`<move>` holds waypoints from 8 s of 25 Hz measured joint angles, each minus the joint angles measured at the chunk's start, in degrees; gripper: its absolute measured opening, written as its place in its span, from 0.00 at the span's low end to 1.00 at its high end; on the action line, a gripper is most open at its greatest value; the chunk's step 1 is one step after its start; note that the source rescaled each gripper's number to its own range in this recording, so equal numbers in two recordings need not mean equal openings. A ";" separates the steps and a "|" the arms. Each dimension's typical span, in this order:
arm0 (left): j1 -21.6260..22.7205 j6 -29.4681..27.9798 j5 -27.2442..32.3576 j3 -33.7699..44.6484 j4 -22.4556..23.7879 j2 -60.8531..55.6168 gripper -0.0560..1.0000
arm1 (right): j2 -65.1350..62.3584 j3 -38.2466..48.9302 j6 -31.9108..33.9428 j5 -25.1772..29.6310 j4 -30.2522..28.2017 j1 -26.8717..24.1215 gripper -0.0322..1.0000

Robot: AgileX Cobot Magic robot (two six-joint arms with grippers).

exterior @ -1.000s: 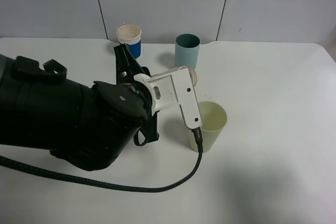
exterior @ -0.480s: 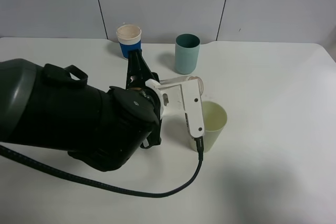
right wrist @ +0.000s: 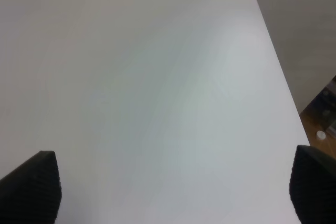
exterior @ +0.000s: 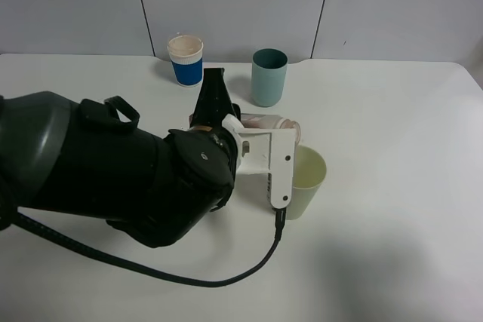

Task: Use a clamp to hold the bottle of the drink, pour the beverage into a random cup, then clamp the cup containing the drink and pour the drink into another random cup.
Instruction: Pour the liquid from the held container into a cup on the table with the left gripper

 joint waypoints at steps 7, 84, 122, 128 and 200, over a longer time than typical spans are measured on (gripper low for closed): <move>0.00 1.05 -0.25 0.00 3.90 0.00 0.05 | 0.00 0.00 0.00 0.00 0.00 0.00 0.61; 3.90 -0.71 -0.81 0.00 24.50 0.64 0.05 | 0.00 0.00 0.00 0.00 0.00 0.00 0.61; 3.90 4.39 -3.54 0.00 25.48 0.64 0.05 | 0.00 0.00 0.00 0.00 0.00 0.00 0.61; 3.90 4.39 -4.41 1.37 25.53 0.64 0.05 | 0.00 0.00 0.00 0.00 0.00 0.00 0.61; 3.90 4.41 -9.92 1.61 31.77 0.64 0.05 | 0.00 0.00 0.00 0.00 0.00 0.00 0.61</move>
